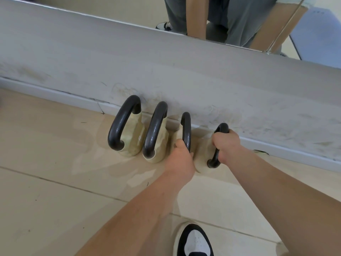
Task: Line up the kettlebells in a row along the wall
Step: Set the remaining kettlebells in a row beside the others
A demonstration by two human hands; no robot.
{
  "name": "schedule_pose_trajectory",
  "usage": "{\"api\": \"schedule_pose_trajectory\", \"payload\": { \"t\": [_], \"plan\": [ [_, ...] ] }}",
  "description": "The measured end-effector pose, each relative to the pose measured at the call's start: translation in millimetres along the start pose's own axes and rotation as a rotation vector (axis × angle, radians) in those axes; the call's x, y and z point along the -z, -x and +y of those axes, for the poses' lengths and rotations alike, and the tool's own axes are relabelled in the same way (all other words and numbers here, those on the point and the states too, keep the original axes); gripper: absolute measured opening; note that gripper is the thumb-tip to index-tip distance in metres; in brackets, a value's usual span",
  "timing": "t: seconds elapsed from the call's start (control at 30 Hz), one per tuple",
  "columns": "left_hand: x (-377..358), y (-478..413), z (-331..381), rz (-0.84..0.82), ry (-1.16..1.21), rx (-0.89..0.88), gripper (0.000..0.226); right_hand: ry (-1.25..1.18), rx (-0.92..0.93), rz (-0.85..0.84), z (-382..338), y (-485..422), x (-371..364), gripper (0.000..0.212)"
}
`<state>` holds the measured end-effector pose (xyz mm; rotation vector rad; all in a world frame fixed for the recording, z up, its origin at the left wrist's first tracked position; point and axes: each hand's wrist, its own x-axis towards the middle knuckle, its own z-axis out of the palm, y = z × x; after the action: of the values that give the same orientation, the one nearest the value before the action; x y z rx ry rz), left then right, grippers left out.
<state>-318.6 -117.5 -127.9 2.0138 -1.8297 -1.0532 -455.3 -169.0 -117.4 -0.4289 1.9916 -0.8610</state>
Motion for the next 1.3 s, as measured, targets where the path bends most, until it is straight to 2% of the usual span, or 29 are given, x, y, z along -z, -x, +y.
{"api": "schedule_pose_trajectory", "payload": {
  "t": [0.23,0.5,0.6,0.67,0.73,0.8,0.93,1.1,1.3],
  "plan": [
    [6.0,-3.3,-9.1,-0.036,0.0,-0.011,0.024,0.007,0.005,0.008,-1.9,4.3,-0.4,0.033],
    [8.2,-0.4,-12.5,-0.05,0.094,-0.003,0.022,0.031,0.016,0.007,0.1,3.2,1.0,0.036],
    [3.3,6.4,-22.2,-0.033,0.248,0.094,0.028,-0.022,0.007,-0.019,3.3,5.2,3.1,0.037],
    [-4.6,12.3,-30.8,-0.012,0.218,0.187,0.038,-0.068,0.013,-0.072,11.6,7.8,5.5,0.039],
    [-16.8,16.5,-37.0,-0.013,0.163,0.232,0.037,-0.09,0.03,-0.13,21.4,12.8,6.3,0.046],
    [-25.1,20.1,-30.0,-0.084,0.184,0.181,0.033,-0.087,0.035,-0.145,24.7,13.7,5.3,0.054],
    [-40.1,25.8,1.9,-0.264,0.319,-0.02,0.043,-0.051,-0.017,-0.129,20.9,9.7,3.1,0.067],
    [-55.8,25.2,18.6,-0.329,0.46,-0.033,0.031,-0.031,0.017,-0.127,18.4,6.3,1.8,0.073],
    [-51.7,25.4,17.3,-0.365,0.35,-0.068,0.035,-0.146,0.002,-0.075,24.1,7.5,1.8,0.072]
  ]
}}
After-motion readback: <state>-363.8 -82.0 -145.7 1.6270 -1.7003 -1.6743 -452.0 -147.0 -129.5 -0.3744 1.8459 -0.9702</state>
